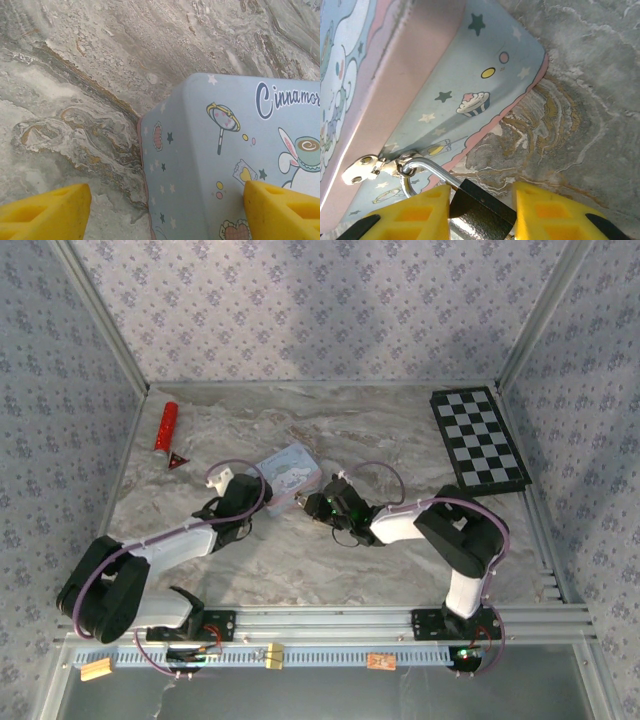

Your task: Unlock the padlock with the key

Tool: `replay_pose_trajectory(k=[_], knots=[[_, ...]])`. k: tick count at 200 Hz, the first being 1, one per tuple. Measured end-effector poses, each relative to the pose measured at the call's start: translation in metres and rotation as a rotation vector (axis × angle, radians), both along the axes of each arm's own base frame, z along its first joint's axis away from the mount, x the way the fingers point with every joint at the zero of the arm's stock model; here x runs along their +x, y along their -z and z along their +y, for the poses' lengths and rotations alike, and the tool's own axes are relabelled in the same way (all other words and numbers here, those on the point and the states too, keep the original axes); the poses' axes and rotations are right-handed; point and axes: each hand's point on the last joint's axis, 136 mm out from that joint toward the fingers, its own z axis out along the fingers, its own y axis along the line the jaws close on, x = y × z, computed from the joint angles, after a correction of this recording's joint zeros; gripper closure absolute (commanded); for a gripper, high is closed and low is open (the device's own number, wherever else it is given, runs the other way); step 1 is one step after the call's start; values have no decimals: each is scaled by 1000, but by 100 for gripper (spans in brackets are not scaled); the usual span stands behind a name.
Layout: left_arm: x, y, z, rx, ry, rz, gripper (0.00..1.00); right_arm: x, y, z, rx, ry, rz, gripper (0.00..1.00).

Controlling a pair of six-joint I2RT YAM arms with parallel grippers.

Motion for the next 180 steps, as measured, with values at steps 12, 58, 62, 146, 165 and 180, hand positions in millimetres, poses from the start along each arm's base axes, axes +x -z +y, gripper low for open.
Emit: replay_pose_trajectory(k=[12, 58, 62, 146, 165, 180], knots=[[-1, 0, -1, 0, -3, -1, 21, 0, 0, 0, 4, 8, 6, 69], [-10, 1, -7, -12, -6, -6, 21, -8, 2, -1, -19, 39, 25, 70], [-11, 1, -8, -14, -5, -6, 21, -8, 2, -2, -20, 41, 27, 70], [-26, 0, -16, -32, 20, 8, 21, -5, -4, -10, -21, 104, 28, 71], [-28, 0, -20, -35, 29, 9, 21, -6, -3, -11, -25, 106, 34, 71], [-29, 0, -22, -37, 36, 10, 21, -6, -2, -11, -28, 106, 36, 71]])
